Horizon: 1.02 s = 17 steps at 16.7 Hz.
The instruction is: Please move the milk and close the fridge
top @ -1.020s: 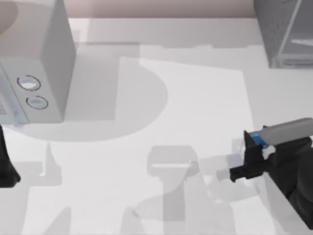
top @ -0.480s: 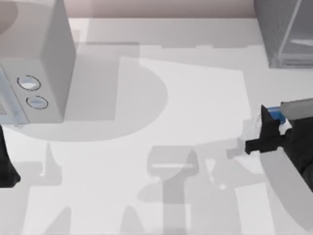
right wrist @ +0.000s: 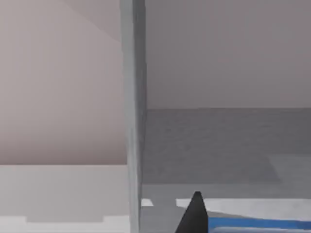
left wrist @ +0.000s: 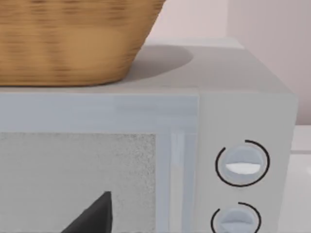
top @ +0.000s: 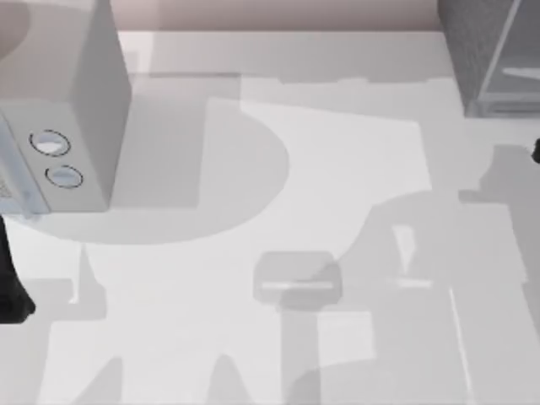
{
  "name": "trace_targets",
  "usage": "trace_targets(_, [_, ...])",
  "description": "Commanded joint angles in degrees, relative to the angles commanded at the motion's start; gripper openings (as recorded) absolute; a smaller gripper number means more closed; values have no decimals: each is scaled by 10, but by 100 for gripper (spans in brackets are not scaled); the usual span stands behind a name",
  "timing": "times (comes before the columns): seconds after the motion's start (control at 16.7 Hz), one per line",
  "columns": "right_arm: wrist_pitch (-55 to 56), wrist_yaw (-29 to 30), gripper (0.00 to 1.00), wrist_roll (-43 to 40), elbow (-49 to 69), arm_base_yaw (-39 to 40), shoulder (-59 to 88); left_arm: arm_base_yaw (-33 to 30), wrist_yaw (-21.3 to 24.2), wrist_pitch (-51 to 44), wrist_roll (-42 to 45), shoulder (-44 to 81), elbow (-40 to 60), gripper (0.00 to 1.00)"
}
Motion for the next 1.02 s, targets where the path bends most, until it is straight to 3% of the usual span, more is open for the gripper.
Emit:
trace_targets(0.54, [-26, -18, 0, -7, 42, -19, 38, 0, 0, 0, 0, 0, 0, 100])
trace_targets(1.02, [-202, -98, 0, -26, 373, -87, 263, 0, 0, 0, 0, 0, 0, 100])
